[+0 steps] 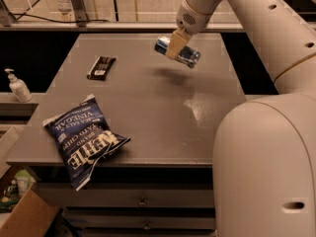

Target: Place redbull can upright

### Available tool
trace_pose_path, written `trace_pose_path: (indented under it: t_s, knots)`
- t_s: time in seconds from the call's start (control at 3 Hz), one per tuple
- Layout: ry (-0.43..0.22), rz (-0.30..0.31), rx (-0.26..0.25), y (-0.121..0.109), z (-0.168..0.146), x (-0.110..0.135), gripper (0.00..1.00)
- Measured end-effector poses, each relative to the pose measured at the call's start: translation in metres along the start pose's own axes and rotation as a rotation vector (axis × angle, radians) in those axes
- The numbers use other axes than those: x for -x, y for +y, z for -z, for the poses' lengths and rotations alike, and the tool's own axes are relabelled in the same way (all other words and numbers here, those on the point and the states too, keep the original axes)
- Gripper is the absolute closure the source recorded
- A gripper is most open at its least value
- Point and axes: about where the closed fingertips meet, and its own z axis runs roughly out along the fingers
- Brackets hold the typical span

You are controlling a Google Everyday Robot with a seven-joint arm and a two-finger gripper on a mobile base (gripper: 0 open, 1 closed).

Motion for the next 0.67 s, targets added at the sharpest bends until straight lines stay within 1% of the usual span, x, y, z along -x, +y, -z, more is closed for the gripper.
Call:
trace_pose_path:
  t_s: [0.33, 0.67]
  knots:
    - [-0.236, -0.054, 0.127, 0.022, 0.026, 0.018, 1.0]
    - [-0.295, -0.053, 0.184, 0.035, 0.031, 0.028, 1.0]
